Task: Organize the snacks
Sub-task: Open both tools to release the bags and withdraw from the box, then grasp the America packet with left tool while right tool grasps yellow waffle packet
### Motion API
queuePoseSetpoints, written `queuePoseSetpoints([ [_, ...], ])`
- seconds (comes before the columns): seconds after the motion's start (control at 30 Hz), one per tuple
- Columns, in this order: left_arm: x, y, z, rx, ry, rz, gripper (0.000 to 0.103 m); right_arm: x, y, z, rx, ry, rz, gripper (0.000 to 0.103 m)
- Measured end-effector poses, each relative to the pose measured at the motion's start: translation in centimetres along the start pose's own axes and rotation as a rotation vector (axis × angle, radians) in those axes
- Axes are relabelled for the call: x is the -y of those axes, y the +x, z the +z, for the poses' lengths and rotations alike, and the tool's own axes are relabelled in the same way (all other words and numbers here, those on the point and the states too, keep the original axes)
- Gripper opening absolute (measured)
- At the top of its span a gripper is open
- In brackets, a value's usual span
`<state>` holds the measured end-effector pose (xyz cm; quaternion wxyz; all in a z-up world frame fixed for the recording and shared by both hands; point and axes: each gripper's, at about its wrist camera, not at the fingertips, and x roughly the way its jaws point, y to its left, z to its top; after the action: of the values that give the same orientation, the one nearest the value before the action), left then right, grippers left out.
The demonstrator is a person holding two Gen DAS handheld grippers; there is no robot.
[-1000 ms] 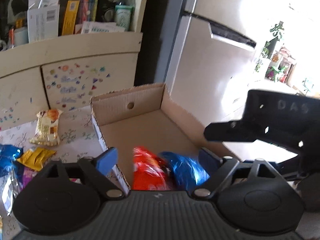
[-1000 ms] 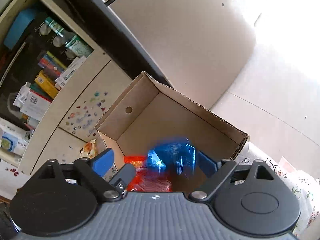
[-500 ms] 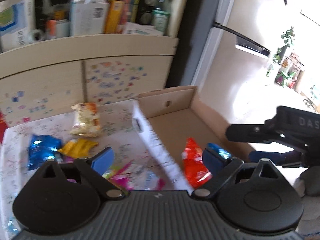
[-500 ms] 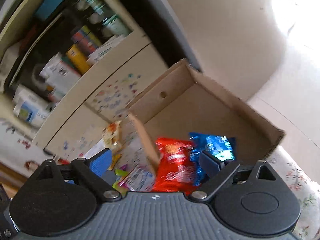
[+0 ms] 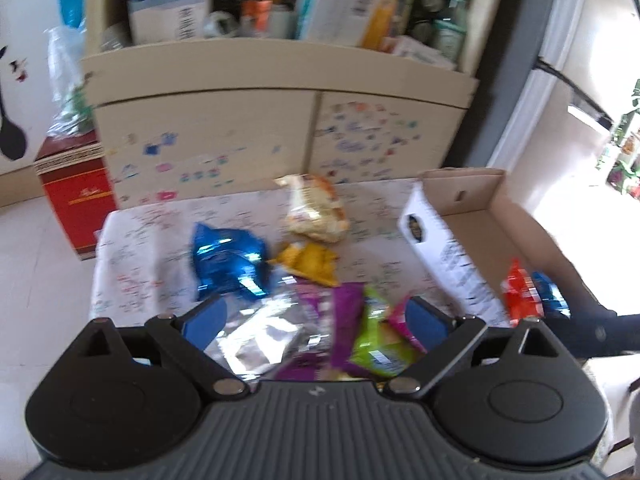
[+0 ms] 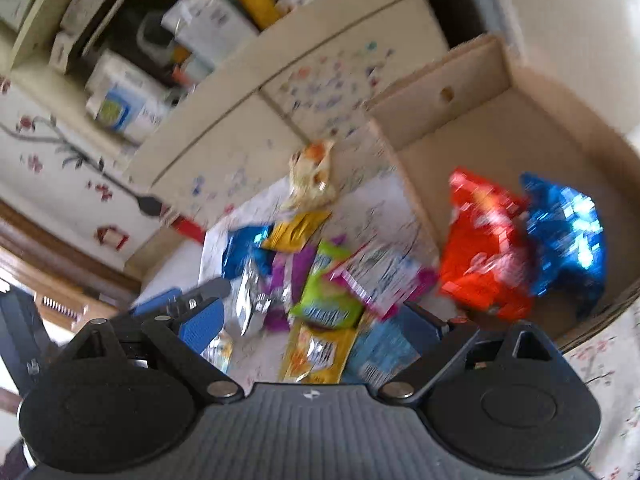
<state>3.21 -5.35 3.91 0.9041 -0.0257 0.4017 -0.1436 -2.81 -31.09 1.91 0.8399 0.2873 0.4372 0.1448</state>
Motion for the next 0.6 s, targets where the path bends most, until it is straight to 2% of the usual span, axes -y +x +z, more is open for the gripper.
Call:
queuePoseSetpoints([
  [0.33, -6.1, 1.9, -1.2, -0.094, -0.037, 0.086, 0.095, -1.8, 3.5, -1.9, -0.093, -0.105, 0.019, 0.092],
  [0.6, -7.2, 3.7, -3.4, -0.167, 0.054, 0.097, 0.095, -1.8, 6.7, -2.0, -0.125, -0.125, 0.005, 0.089],
])
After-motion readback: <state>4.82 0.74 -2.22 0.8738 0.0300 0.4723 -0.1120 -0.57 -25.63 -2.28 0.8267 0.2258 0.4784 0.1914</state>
